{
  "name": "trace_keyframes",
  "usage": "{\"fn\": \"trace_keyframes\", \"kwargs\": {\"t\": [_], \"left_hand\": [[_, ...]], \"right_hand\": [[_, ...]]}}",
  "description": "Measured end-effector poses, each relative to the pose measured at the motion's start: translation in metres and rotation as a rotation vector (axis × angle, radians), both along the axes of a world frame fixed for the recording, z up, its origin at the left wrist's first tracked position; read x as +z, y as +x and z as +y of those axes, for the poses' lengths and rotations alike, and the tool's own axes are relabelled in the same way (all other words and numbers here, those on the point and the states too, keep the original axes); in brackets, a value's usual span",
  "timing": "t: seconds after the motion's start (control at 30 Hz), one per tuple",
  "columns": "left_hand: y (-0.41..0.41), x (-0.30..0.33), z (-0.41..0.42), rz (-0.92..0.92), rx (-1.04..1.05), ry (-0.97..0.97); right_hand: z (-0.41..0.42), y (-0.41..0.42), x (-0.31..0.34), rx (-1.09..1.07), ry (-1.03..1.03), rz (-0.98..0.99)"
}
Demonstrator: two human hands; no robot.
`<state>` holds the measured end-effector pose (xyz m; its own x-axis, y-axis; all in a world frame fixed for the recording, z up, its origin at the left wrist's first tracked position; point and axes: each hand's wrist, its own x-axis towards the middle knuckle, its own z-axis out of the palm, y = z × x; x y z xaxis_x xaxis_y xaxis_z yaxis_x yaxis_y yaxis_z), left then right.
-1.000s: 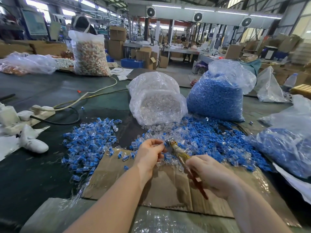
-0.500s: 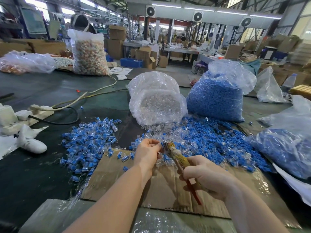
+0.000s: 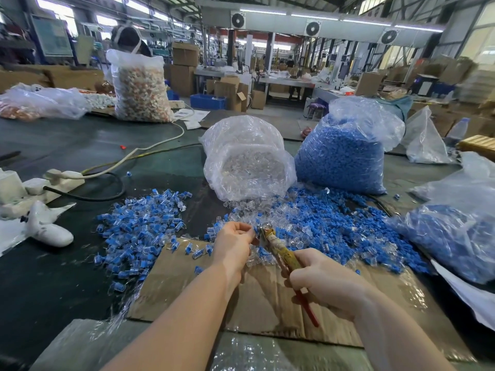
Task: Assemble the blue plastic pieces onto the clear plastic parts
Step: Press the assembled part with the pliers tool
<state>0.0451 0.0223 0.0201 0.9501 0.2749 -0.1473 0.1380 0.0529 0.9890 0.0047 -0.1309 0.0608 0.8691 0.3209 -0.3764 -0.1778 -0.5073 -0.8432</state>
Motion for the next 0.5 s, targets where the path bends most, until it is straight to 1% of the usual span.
{"fn": "trace_keyframes", "kwargs": {"t": [0.13, 0.27, 0.4, 0.5], "left_hand": [[0.0011, -0.0014, 0.0011, 0.054, -0.017, -0.056], [0.0026, -0.0035, -0.0003, 0.065, -0.005, -0.024], [0.0016, -0.0023, -0.0002, 0.107, -0.044, -0.135], [0.0001, -0.0006, -0.0002, 0.084, -0.030, -0.110]], "right_hand": [[-0.0005, -0.0008, 0.0005, 0.006, -0.012, -0.020], [0.0001, -0.0028, 0.0034, 0.001, -0.022, 0.004], [-0.0003, -0.0038, 0.0049, -0.013, 0.007, 0.013], [-0.0005, -0.0051, 0.0040, -0.002, 0.008, 0.006]]}}
